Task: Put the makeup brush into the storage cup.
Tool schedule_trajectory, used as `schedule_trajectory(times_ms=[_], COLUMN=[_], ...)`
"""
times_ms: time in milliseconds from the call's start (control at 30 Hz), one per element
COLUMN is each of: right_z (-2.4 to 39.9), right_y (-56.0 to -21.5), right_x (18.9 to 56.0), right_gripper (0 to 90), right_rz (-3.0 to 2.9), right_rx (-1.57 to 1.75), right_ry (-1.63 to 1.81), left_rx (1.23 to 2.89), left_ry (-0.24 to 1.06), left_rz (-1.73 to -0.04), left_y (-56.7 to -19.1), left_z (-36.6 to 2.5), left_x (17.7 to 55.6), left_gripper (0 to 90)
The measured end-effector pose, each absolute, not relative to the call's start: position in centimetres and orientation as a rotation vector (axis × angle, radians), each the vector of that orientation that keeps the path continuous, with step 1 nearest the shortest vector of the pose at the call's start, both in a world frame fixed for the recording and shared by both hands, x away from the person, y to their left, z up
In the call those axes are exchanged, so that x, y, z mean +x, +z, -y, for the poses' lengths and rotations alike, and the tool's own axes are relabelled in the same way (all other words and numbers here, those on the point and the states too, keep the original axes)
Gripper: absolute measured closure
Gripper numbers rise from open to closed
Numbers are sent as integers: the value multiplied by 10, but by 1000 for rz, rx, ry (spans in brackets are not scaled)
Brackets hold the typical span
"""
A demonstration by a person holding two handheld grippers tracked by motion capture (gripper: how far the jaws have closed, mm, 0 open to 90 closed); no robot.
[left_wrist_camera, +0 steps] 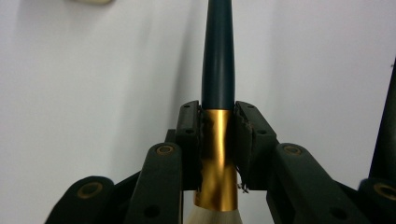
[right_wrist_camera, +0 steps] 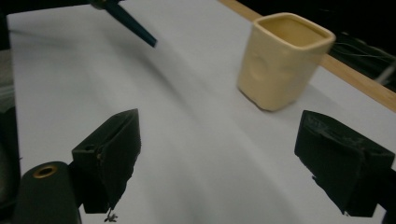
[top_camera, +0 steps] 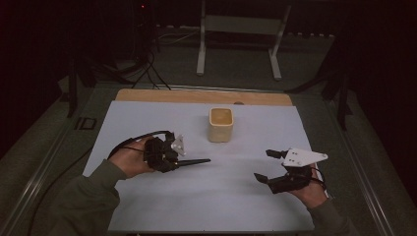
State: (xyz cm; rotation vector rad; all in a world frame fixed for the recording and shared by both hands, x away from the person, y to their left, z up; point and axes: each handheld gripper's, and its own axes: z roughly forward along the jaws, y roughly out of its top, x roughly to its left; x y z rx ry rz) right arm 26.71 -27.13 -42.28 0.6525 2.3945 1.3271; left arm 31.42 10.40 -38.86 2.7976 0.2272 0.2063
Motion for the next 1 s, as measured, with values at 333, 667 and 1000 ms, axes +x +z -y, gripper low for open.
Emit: schedule_trajectory(times_ms=[333,667,1000], right_z=[244,219,207], right_y=[-412,-410,-412], right_x=[281,286,289], right_gripper=[209,243,349], right_rz=[-2497,-2586,-2680], right_rx=[505,381,339], right_ry=[1308,1252,1237], left_rx=[2765,2780,2809], left_ry=[207,224,244], left_rz=[-125,-11,119], left_y=[-382,-377,-376], left_z=[-85,-57,-21], left_x=[312,307,300], left_gripper=[742,741,741])
